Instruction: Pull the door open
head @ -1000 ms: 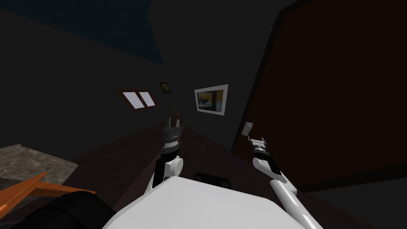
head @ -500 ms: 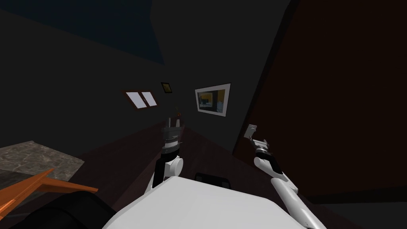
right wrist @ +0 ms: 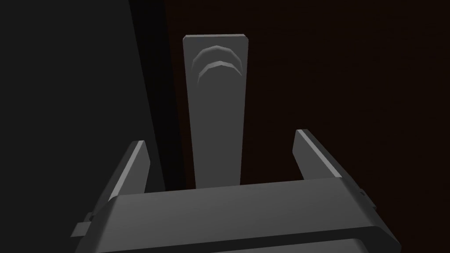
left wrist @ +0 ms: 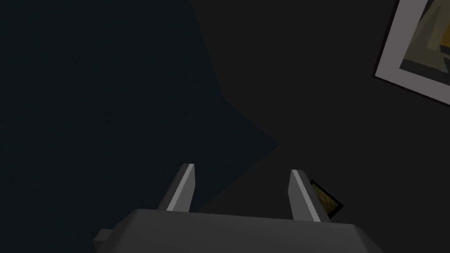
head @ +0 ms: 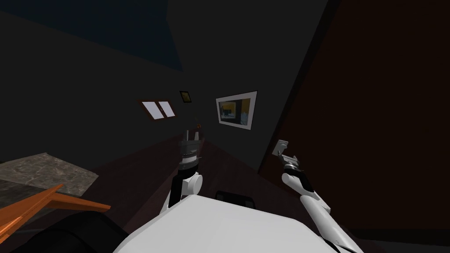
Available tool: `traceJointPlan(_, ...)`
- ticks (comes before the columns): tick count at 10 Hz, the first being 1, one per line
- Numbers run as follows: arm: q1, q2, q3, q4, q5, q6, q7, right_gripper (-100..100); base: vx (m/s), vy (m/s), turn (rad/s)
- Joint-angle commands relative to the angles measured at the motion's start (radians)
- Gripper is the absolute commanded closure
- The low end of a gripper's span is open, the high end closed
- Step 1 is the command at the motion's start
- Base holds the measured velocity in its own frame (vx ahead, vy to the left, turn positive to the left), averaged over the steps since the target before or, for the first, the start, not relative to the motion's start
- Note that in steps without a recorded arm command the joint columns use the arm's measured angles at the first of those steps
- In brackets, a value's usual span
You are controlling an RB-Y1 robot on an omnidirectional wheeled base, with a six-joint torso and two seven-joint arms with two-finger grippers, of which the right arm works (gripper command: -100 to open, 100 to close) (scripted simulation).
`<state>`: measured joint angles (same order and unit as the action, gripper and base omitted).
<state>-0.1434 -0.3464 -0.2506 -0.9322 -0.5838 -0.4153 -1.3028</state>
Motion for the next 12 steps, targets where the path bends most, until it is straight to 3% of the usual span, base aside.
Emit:
traceJointPlan(1,-0.001,0.0,-0.002,0.004,-0.001,-0.002,0.001,-100,0.119,-0.063,0.014)
traceJointPlan(8,-0.005,0.0,-0.01,0.02,-0.002,-0.009,0.003,-100,0.156,-0.109,0.025)
traceJointPlan(9,-0.005,0.0,-0.01,0.02,-0.002,-0.009,0.003,100,-0.008,0.006,0.009)
traceJointPlan(12,-0.005,0.0,-0.01,0.02,-0.002,-0.009,0.003,100,-0.022,0.015,-0.006)
